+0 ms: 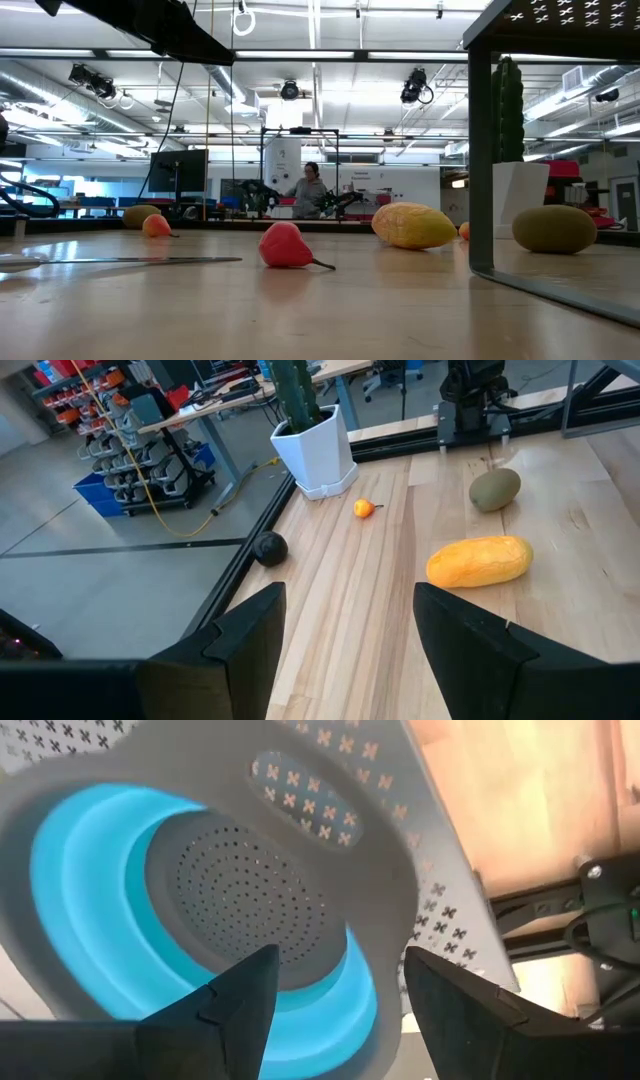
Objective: Pick & Place Fruit
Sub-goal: Put the blue strainer bowl on the shelf, then adjust the shelf on the table
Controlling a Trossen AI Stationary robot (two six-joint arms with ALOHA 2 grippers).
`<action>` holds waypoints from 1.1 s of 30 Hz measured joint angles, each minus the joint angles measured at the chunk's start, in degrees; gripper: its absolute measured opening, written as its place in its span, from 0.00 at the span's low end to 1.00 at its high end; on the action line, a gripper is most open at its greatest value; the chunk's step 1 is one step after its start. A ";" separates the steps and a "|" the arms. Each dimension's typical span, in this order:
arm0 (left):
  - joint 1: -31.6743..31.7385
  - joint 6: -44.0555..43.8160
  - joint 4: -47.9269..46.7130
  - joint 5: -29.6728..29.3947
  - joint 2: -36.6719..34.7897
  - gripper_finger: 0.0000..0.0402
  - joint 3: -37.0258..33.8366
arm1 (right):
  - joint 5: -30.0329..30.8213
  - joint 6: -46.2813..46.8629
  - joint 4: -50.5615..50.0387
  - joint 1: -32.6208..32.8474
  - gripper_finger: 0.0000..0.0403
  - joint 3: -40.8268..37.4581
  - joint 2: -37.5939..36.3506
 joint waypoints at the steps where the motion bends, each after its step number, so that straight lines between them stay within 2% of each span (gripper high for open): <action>1: 0.01 0.00 0.00 0.00 0.00 0.57 -0.01 | 0.00 -0.92 0.00 -0.46 0.56 0.00 0.00; 11: 0.01 0.13 0.00 0.00 0.00 0.57 0.01 | -0.72 -4.49 0.02 -3.78 0.56 2.03 -0.75; 21: -0.01 0.17 0.00 0.00 -0.02 0.57 0.01 | 2.85 -14.84 2.34 -9.04 0.56 4.24 -1.88; 24: 0.01 0.26 0.00 0.00 -0.02 0.57 0.01 | 6.06 -18.77 7.21 -11.30 0.56 4.24 -1.88; 28: -0.01 0.31 0.01 -0.02 -0.02 0.57 0.01 | 14.86 -24.95 18.12 -13.11 0.56 4.26 -1.38; 33: 0.01 0.37 0.02 0.00 0.00 0.57 -0.01 | 16.27 -32.40 30.23 -14.32 0.56 4.30 2.38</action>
